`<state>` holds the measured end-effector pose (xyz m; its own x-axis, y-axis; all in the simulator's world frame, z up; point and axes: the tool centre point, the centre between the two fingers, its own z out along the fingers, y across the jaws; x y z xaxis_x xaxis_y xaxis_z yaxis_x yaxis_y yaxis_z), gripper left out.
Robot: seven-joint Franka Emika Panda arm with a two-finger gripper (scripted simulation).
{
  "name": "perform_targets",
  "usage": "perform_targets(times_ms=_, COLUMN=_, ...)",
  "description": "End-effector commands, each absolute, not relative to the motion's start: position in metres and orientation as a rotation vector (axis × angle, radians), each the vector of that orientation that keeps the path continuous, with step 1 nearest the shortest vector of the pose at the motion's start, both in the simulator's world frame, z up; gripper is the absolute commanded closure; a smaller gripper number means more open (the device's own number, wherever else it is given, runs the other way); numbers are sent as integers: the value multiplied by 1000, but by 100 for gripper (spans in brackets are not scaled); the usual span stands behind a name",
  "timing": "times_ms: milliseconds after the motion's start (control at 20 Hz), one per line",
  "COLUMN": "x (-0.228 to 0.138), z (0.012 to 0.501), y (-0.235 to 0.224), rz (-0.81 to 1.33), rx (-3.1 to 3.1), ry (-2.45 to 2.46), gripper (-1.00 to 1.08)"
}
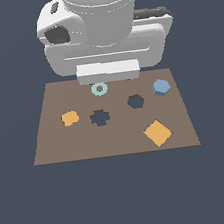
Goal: Insert a designated object into the corresponding slot on a board.
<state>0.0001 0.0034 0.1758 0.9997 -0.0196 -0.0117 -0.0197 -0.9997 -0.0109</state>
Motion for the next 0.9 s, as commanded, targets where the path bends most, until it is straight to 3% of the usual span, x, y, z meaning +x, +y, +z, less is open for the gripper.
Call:
perform_targets(times_ms=0, x=0, z=176, y=3, rz=18, rx=-3130, ry=31, gripper=-92)
perform_targets(times_ms=400, x=-7, z=160, y=27, rz=16, rx=-3131, ry=2, gripper=-92)
perform_targets(times_ms=850, x=-34, z=104, y=108, rz=7, rx=-3133, ry=-98, gripper=-92)
